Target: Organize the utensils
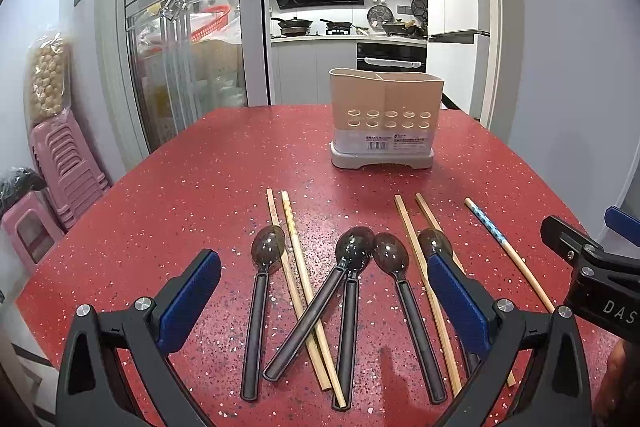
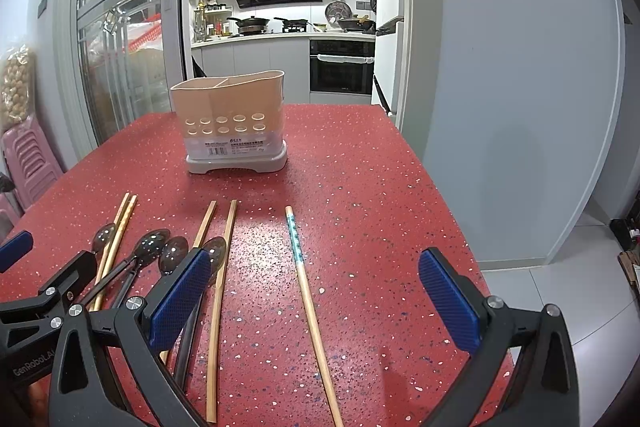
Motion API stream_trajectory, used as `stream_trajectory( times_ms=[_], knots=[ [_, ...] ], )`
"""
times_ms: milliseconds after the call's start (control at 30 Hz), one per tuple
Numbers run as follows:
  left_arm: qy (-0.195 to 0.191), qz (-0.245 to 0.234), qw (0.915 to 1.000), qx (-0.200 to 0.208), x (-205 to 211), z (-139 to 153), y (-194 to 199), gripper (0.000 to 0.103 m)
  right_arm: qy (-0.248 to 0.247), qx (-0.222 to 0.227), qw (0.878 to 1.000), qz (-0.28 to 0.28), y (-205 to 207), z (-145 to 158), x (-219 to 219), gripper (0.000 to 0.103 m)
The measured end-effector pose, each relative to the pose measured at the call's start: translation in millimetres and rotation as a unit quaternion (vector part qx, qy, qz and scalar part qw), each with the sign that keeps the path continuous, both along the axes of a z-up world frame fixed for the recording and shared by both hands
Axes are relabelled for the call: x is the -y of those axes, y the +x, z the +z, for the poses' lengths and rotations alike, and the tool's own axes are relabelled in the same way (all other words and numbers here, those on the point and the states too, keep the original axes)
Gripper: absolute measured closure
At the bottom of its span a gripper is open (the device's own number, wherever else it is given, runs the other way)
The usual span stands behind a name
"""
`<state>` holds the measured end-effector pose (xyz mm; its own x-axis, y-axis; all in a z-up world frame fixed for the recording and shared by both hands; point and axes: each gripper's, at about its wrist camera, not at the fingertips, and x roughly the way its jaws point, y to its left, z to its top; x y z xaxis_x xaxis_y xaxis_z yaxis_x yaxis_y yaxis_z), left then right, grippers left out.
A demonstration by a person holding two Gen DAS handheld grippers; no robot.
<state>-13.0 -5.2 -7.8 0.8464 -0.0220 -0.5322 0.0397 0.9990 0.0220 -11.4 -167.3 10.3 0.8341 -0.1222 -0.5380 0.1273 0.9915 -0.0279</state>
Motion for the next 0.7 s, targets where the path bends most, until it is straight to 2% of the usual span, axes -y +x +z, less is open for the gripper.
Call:
stream_trajectory(
  times_ms=[700],
  knots=[
    [0.002,-0.003,1.0000,0.002,1.4,0.0,-1.9,0.000,0.001,0.000,1.000,0.001,0.1,0.4,-0.5,0.000]
  ],
)
